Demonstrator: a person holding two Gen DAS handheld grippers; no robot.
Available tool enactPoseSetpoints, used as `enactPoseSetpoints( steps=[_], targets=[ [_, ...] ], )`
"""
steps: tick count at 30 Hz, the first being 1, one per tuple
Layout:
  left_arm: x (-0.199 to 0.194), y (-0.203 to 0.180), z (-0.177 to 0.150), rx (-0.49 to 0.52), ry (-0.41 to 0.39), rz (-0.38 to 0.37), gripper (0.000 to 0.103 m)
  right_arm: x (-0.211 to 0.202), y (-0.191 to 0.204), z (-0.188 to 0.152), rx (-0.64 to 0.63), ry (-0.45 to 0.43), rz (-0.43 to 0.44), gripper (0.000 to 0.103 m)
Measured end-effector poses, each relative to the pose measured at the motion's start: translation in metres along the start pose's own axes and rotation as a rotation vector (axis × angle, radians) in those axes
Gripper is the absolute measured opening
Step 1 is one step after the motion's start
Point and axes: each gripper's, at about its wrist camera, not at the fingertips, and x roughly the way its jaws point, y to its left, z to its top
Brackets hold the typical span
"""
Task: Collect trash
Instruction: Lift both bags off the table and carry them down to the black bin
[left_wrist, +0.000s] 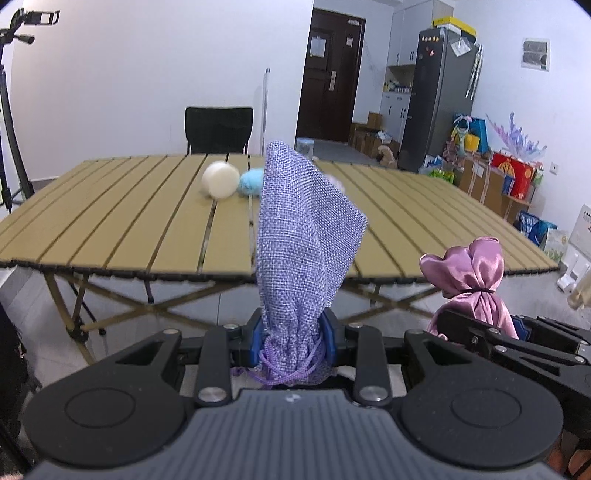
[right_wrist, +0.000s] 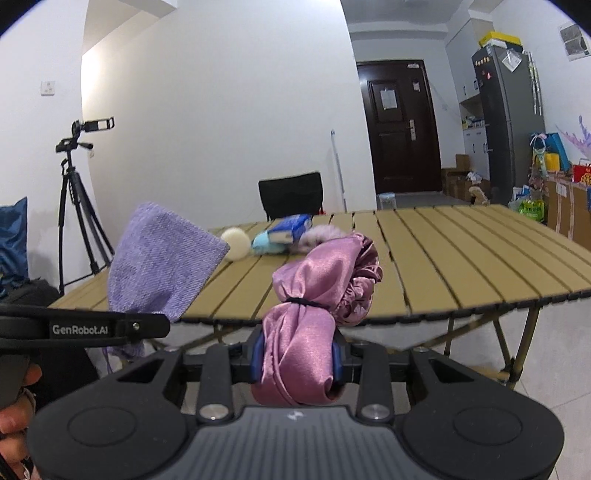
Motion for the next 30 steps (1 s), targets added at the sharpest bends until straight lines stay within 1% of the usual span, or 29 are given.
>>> enactPoseSetpoints(
  steps=[5, 12, 17, 21, 24, 30],
  targets=[
    [0.002, 0.007, -0.019, 0.002, 0.048, -0.001, 0.031, 0.000, 0.005, -0.021, 0.007, 0.052, 0.004, 0.032],
    [0.010, 0.014, -0.050, 0.008, 0.115, 0.002, 0.031, 0.009, 0.001, -0.051, 0.024, 0.139, -0.003, 0.032],
    [0.032, 0.019, -0.074, 0.005, 0.202, 0.046, 0.031, 0.011, -0.009, -0.076, 0.049, 0.200, -0.015, 0.032],
    [0.054, 0.026, -0.090, -0.013, 0.280, 0.064, 0.031, 0.016, -0.013, -0.090, 0.057, 0.246, -0.029, 0.032],
    [0.065, 0.032, -0.099, -0.021, 0.313, 0.076, 0.031, 0.022, -0.016, -0.100, 0.059, 0.281, -0.040, 0.032],
    [0.079, 0.045, -0.109, -0.045, 0.355, 0.099, 0.031, 0.035, -0.027, -0.117, 0.074, 0.348, -0.065, 0.032]
  ],
)
